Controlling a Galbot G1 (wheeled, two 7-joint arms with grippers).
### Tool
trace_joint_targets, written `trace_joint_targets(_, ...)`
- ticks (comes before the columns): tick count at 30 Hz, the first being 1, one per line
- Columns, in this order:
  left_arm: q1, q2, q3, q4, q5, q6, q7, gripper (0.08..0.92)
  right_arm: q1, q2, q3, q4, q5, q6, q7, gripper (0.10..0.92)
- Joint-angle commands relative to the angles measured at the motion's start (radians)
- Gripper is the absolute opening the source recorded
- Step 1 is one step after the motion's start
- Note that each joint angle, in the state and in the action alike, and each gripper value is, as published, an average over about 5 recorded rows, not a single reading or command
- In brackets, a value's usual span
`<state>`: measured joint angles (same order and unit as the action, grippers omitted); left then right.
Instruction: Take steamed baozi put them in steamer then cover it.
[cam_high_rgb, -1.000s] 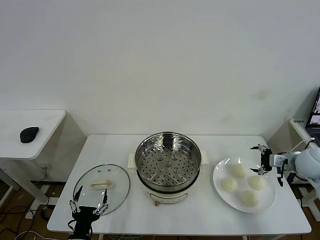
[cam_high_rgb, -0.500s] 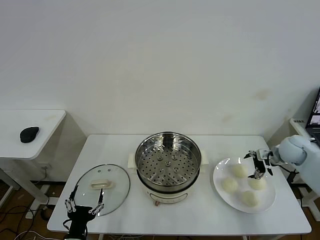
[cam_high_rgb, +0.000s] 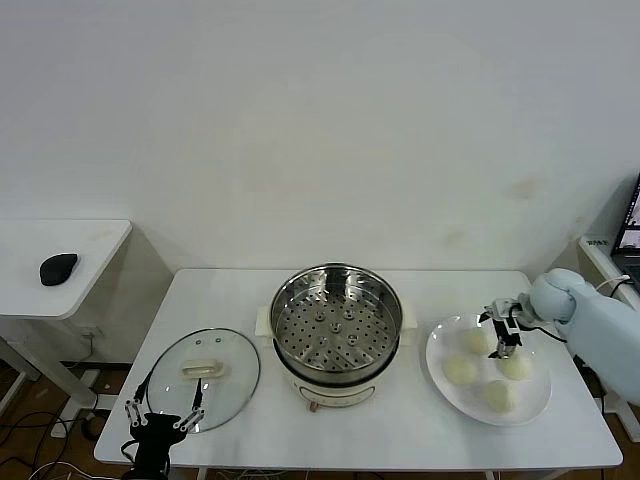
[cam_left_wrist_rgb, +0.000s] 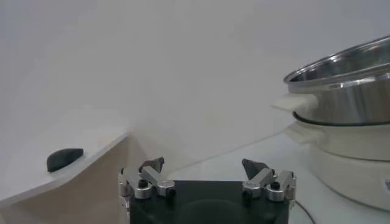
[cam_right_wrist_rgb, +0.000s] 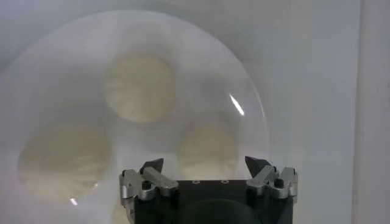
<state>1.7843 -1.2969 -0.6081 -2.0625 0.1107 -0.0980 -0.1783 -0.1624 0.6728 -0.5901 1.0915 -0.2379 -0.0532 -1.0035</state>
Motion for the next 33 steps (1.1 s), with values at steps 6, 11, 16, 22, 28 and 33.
trace_joint_targets(6,0.006,-0.002,-0.012,-0.002,0.002,-0.003,-0.002,0.823,0.024,0.108,-0.028,-0.105,-0.044,-0.001,-0.002,0.782)
trace_joint_targets(11,0.01,-0.005,-0.017,-0.005,0.001,-0.005,-0.002,0.823,0.019,0.103,-0.024,-0.103,-0.059,-0.007,-0.004,0.687)
trace_joint_targets(16,0.014,-0.008,-0.017,-0.005,0.002,-0.009,-0.002,0.823,0.014,0.097,-0.011,-0.097,-0.067,-0.012,-0.001,0.66)
trace_joint_targets(22,0.019,-0.011,-0.017,-0.007,0.004,-0.013,-0.003,0.823,0.006,0.086,-0.003,-0.085,-0.071,-0.016,-0.002,0.599)
trace_joint_targets(28,0.025,-0.012,-0.018,-0.008,0.007,-0.017,-0.005,0.823,0.001,0.06,0.001,-0.052,-0.064,-0.016,-0.007,0.513)
trace_joint_targets(33,0.028,-0.012,-0.019,-0.012,0.009,-0.018,-0.005,0.823,0.004,0.014,0.002,0.011,-0.044,-0.017,-0.006,0.456)
